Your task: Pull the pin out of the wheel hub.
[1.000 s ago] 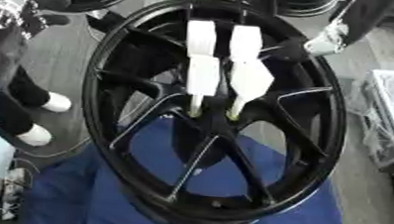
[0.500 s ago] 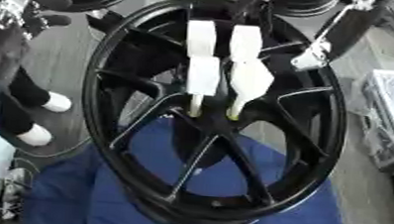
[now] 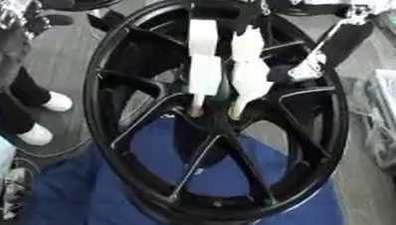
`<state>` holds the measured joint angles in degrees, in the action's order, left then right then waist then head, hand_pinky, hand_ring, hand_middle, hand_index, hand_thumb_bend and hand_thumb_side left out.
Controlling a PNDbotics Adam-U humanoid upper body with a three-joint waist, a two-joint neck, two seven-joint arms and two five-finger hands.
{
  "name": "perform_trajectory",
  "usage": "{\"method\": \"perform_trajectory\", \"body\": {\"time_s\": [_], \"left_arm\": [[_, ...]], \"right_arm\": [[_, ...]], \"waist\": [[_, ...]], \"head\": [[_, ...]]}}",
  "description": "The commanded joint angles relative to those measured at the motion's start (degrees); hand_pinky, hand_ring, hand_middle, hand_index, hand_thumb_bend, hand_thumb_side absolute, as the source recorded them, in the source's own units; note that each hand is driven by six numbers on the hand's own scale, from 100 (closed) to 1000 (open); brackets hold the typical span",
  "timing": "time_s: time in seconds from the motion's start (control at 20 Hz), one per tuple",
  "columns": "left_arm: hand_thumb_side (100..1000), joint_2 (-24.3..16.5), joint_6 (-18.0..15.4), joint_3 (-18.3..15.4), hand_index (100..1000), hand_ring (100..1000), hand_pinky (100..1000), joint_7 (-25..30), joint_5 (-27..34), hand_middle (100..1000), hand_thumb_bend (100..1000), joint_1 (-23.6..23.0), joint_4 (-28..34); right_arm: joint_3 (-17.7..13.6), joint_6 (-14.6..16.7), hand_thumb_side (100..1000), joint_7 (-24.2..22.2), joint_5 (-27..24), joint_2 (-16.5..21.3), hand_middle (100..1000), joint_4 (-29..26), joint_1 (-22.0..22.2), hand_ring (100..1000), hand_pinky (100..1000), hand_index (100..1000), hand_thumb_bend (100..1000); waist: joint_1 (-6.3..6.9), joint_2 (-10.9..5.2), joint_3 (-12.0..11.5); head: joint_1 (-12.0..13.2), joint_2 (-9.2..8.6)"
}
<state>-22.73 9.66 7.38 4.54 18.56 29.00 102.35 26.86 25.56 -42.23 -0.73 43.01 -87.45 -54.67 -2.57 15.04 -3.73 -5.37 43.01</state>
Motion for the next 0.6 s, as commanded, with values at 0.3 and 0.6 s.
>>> {"method": "perform_trajectory", "body": {"time_s": [0.3, 0.6], "left_arm": [[606, -1.3, 0.0, 0.2, 805, 803, 779, 0.5, -0.1, 838, 100, 0.9, 0.4], [606, -1.3, 0.1, 0.3, 804, 803, 778, 0.7, -0.1, 838, 100, 1.0, 0.4]], "right_arm": [[-1.4, 8.3, 371, -9.7, -0.2, 0.9, 678, -0.5, -0.1, 566, 730, 818, 350], [-1.9, 7.7, 351, -9.7, 0.2, 0.9, 673, 0.0, 0.4, 566, 757, 811, 343]], "waist": [[0.21, -1.06, 0.0], [0.21, -1.05, -0.1]], "head": [[0.4, 0.24], [0.4, 0.26]]}}
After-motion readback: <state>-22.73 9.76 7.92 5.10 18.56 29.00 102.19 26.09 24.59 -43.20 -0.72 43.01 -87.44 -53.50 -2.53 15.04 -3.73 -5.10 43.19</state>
